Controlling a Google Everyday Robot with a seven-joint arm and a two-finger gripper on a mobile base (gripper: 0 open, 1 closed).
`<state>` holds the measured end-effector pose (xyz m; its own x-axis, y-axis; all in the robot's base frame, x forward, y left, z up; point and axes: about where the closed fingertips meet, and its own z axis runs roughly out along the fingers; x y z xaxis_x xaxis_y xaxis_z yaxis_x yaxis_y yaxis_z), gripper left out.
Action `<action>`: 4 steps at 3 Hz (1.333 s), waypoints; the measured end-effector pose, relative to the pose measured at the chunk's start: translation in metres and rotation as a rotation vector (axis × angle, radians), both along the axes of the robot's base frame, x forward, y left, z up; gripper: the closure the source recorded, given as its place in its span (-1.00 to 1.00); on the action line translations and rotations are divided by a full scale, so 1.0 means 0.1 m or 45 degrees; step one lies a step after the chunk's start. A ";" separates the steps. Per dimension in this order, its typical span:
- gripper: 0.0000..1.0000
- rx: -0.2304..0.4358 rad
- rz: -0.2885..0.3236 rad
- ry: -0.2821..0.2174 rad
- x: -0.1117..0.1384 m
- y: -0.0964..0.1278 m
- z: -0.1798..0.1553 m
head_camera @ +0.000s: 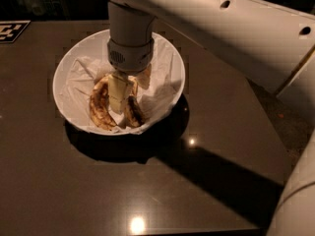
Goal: Pick banana from white bowl
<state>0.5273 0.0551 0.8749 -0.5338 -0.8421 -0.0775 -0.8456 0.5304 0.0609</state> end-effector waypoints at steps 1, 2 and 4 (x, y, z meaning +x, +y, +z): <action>-0.38 0.017 0.004 0.031 0.04 0.01 -0.04; -0.22 0.032 0.002 0.081 0.09 0.03 -0.14; 0.10 0.051 -0.018 0.170 0.17 0.02 -0.32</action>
Offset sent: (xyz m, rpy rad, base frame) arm 0.0062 -0.0058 -0.0289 0.0007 0.1598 0.0019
